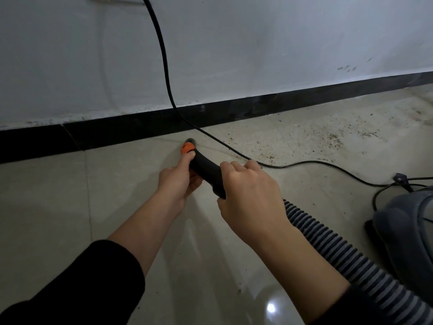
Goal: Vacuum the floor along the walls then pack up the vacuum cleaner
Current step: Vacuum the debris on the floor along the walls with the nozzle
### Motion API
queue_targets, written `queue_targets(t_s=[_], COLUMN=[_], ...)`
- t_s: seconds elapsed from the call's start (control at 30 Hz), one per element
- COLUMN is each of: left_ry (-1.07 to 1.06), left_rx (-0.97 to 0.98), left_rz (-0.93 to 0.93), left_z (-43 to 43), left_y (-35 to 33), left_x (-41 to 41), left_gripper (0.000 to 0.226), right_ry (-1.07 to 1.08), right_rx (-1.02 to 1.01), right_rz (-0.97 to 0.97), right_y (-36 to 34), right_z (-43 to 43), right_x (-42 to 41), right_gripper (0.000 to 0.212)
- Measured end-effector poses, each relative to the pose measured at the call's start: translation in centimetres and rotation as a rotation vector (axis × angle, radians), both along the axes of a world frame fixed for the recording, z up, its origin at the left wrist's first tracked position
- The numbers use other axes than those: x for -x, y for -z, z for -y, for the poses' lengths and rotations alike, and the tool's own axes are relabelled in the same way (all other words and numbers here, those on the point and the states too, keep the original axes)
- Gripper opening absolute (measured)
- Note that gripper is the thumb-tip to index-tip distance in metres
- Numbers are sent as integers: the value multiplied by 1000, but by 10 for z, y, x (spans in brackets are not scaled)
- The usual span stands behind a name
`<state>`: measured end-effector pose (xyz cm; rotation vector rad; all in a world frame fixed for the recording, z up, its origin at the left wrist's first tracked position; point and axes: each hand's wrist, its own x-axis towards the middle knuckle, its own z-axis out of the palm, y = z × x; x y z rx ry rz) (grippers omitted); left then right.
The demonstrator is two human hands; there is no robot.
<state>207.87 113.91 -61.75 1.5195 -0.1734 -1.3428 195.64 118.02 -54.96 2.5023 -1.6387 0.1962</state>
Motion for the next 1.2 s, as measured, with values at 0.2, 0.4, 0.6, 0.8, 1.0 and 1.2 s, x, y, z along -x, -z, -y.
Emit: queue_targets(t_s=[0.2,0.4,0.6,0.8,1.0,1.2], left_ry=[24,52,79,74,35,15], left_rx=[-4,-25,-18,-26,-14,-10], left_rz=[-17,-51,-76,-69,-70,-32], left_z=[3,6,8,12,20,24], left_y=[-2,-3,-1,-3,-3,0], left_x=[16,31,37,34,23,7], left_gripper=[44,47,47,47,46,46], right_ry=[41,70,100,70,16,3], right_rx=[24,-1,2,-33,-62,-61], right_rz=[-28,-66,-85,-82,-35,-34], right_y=[-3,-7,-9,-12,-17,-9], right_z=[2,0,0,1,12,20], right_x=[13,26,30,27,15,2], right_gripper=[35,28,35,24,22,26])
